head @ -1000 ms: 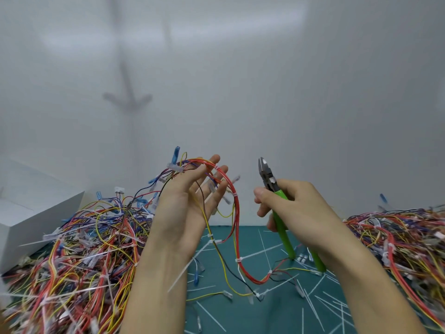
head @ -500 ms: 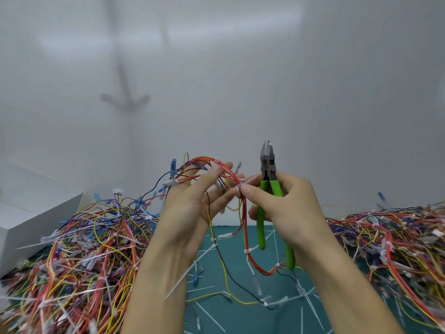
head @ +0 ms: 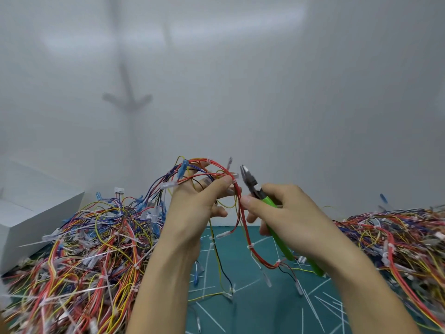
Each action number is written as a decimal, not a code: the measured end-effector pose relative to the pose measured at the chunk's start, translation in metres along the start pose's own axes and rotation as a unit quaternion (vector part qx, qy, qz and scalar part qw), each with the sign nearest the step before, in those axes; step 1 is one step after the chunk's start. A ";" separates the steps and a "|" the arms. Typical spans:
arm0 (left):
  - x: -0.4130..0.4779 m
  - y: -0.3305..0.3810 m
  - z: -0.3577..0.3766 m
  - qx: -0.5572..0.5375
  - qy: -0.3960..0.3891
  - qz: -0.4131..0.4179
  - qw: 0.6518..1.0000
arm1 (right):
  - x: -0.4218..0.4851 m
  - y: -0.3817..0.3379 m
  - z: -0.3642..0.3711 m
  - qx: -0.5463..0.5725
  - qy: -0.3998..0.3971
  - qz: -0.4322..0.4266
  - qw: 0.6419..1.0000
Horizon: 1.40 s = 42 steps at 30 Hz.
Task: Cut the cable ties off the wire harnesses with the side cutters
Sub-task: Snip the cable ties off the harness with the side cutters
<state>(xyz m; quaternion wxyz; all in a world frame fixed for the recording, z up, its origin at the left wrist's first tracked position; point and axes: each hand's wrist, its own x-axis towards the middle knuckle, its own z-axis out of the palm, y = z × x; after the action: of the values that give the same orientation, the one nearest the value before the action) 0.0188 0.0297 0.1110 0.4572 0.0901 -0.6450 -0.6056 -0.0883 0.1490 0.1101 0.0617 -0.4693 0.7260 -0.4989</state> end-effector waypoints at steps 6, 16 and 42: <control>0.000 0.001 0.000 -0.014 0.019 0.006 1.000 | -0.002 0.002 -0.004 -0.031 -0.053 0.022 0.998; 0.001 0.000 -0.003 -0.016 0.015 0.017 1.000 | -0.002 0.000 -0.002 -0.034 -0.056 0.017 0.998; 0.005 -0.005 -0.007 -0.023 -0.014 0.010 1.000 | -0.002 -0.001 -0.007 -0.087 -0.030 0.001 0.996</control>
<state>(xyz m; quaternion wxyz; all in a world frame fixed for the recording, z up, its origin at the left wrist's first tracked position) 0.0189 0.0199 0.1078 0.4564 0.0641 -0.6380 -0.6169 -0.0907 0.1551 0.1137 0.0425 -0.4869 0.7649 -0.4196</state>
